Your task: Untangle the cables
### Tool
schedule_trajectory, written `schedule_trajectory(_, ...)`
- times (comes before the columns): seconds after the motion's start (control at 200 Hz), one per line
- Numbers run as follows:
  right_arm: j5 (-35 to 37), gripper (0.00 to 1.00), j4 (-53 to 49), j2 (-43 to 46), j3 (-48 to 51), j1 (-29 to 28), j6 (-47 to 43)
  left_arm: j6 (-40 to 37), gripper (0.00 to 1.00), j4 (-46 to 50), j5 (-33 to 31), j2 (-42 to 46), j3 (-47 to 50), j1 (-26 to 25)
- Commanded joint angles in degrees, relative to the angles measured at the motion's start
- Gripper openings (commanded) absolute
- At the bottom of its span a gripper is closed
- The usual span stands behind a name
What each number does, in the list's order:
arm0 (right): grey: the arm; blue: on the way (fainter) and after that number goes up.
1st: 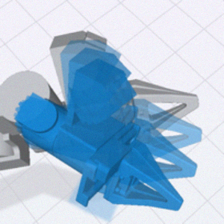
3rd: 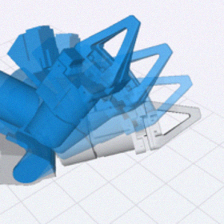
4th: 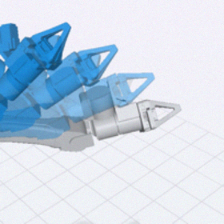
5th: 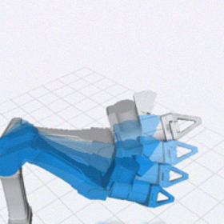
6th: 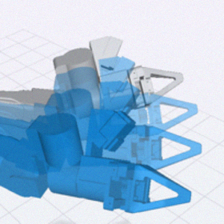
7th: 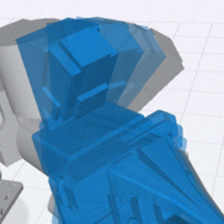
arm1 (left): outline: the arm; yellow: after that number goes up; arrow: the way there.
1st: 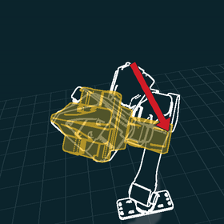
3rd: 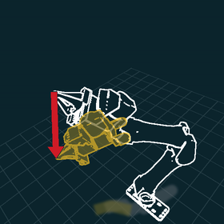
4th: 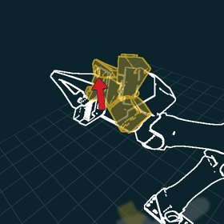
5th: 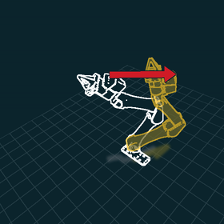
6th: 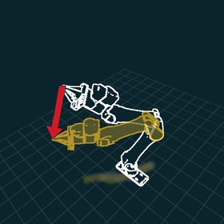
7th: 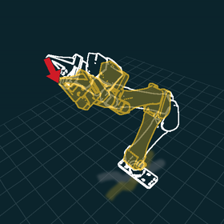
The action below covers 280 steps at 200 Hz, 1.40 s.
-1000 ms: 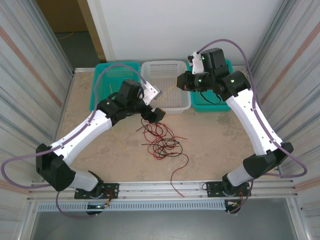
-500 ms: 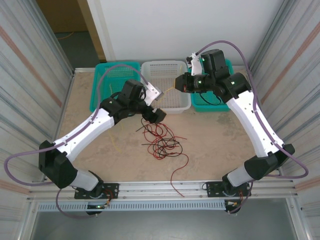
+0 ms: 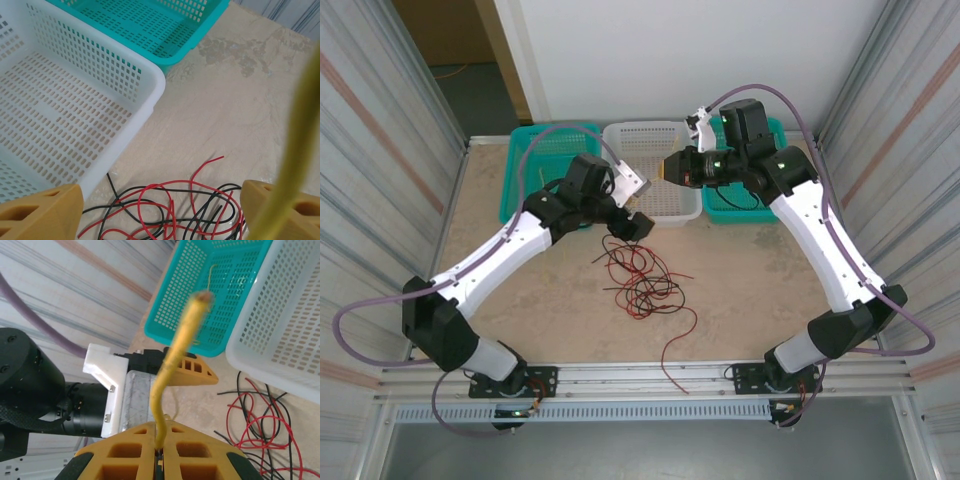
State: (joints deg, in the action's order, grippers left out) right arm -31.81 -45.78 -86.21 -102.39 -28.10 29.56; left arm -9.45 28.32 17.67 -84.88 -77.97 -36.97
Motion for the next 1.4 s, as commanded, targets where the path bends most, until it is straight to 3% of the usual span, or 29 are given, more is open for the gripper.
schedule_trajectory(0.0, -3.78, 0.1, 2.49, 0.43, 0.22, 0.23, 1.01, -1.51, 0.75, 0.46, 2.28, -1.4, -1.87, 0.14)
schedule_trajectory(0.235, -5.02, 0.1, 4.08, 0.72, 0.96, 0.76, 2.12, -2.16, 0.4, 0.7, 2.2, -1.82, -1.89, -0.53)
schedule_trajectory(0.591, -5.13, 0.11, 7.37, 2.58, 4.82, 1.19, 3.02, 1.55, 0.0, 0.49, 3.91, -1.69, -1.19, -0.57)
schedule_trajectory(1.087, -3.22, 0.14, 6.76, 2.91, 5.71, 2.03, 3.9, 4.44, 0.0, -2.03, 4.92, 0.97, 1.06, -0.43)
schedule_trajectory(1.398, -2.51, 0.15, 7.64, 3.17, 5.88, 2.34, 4.98, 7.53, 0.0, -5.11, 10.61, 4.07, 3.3, 1.75)
